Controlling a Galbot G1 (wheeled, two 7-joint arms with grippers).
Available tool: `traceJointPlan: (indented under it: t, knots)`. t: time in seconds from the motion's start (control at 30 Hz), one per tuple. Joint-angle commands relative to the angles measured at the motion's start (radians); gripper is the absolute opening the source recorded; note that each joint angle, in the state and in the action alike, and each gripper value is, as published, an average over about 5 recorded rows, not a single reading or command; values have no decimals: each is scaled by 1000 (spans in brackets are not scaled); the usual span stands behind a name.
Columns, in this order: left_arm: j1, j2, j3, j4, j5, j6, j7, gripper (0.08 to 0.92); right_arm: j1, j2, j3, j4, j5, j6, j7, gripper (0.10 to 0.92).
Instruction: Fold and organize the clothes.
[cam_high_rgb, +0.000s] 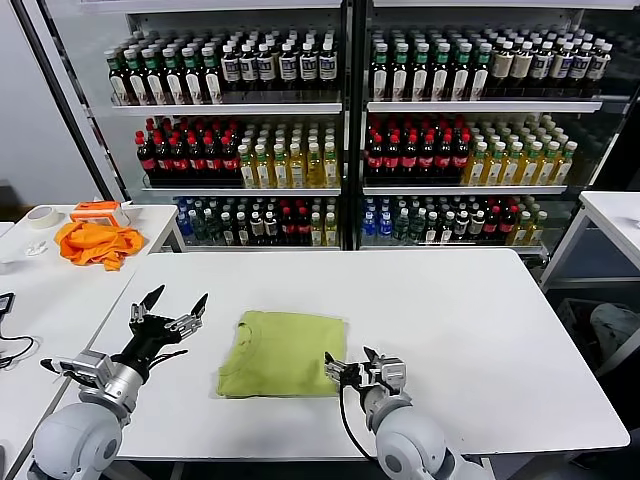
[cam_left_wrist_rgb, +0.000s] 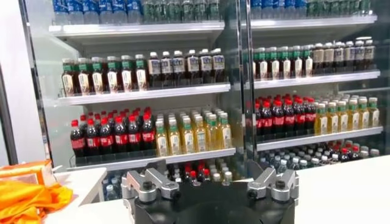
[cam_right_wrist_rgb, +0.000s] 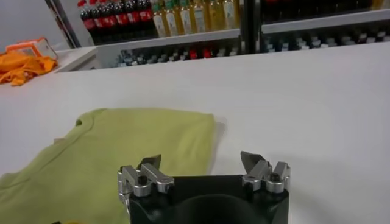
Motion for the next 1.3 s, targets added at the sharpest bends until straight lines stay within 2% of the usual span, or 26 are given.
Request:
traceJointPlan:
  t: [0.03,0.73,1.0,1.3]
  knots:
    - [4,1,1,1,-7,-10,1,823,39,30,-23,-67,96,-2,28,823]
    - [-6,8,5,10,-7,6,-5,823,45,59,-43,-122,122,-2,25,808]
    - [-1,2,3,11,-7,9,-8,823,41,69,-40,-123,142,-2,22,595]
    - [5,-2,-3,9,-7,11,-12,822,29,81,-36,-124,78,7,9,335]
